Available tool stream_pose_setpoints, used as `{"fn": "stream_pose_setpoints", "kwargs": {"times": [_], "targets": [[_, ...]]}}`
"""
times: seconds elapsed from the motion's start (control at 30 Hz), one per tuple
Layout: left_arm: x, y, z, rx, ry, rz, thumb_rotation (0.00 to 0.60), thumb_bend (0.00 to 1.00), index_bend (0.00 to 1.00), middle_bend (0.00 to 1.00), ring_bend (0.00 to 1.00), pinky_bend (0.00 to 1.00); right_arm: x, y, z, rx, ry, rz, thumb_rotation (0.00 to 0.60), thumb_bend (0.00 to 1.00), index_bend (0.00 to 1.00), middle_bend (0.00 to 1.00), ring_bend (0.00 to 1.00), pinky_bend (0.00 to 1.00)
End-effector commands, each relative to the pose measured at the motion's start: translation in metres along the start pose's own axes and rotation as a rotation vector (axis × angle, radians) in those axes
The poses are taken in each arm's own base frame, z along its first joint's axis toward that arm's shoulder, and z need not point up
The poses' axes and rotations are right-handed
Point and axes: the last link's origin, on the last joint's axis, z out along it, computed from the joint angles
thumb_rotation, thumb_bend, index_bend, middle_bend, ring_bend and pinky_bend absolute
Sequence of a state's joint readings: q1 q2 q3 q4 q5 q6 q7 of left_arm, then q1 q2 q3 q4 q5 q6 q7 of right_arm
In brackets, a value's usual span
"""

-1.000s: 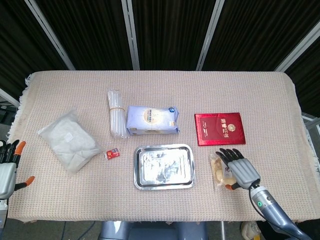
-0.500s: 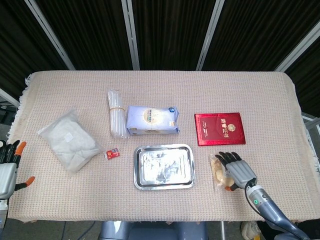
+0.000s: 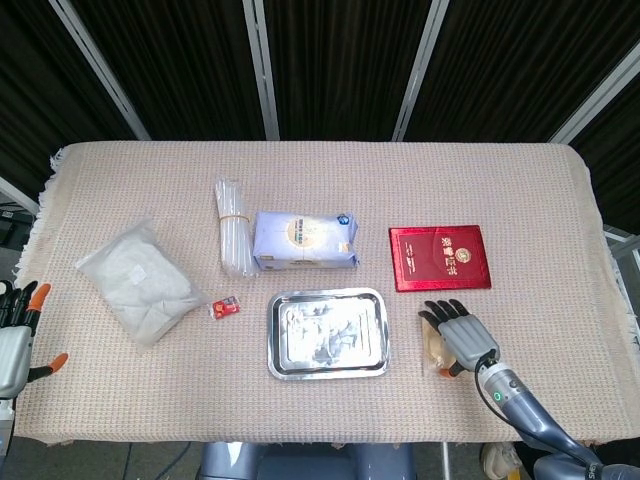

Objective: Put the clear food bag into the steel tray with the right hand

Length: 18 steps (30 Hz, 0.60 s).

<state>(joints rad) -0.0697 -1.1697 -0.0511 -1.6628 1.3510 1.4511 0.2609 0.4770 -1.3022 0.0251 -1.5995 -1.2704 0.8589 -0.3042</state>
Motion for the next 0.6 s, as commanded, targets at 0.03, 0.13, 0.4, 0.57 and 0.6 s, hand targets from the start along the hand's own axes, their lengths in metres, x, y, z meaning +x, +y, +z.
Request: {"fn": "stream_pose_setpoints", "kwargs": {"times": [0.03, 0.13, 0.4, 0.57, 0.6], "targets": [[-0.001, -0.001, 0.0, 0.002, -0.002, -0.001, 0.6, 0.01, 0.03, 0.0, 0.0, 0.0, 0.002, -0.001, 0.004, -0.004, 0.018, -0.012, 0.6, 0.01, 0.38, 0.26, 0.16, 0.27], [-0.002, -0.001, 0.001, 0.002, -0.006, -0.004, 0.6, 0.01, 0.03, 0.0, 0.0, 0.0, 0.003, -0.004, 0.005, 0.002, 0.041, -0.005, 0.6, 0.03, 0.46, 0.34, 0.26, 0.38], [-0.001, 0.001, 0.003, -0.009, -0.004, -0.008, 0.6, 0.01, 0.03, 0.0, 0.0, 0.0, 0.03, -0.022, -0.001, 0.072, 0.149, 0.023, 0.6, 0.05, 0.49, 0.36, 0.32, 0.44], [0.0, 0.0, 0.003, -0.007, 0.001, -0.009, 0.6, 0.01, 0.03, 0.0, 0.0, 0.0, 0.059, -0.049, -0.004, 0.178, 0.217, 0.046, 0.6, 0.05, 0.48, 0.36, 0.32, 0.44], [-0.001, 0.0, 0.002, -0.008, 0.0, -0.009, 0.6, 0.01, 0.03, 0.0, 0.0, 0.0, 0.063, -0.055, -0.004, 0.2, 0.221, 0.052, 0.6, 0.05, 0.48, 0.36, 0.32, 0.44]]}}
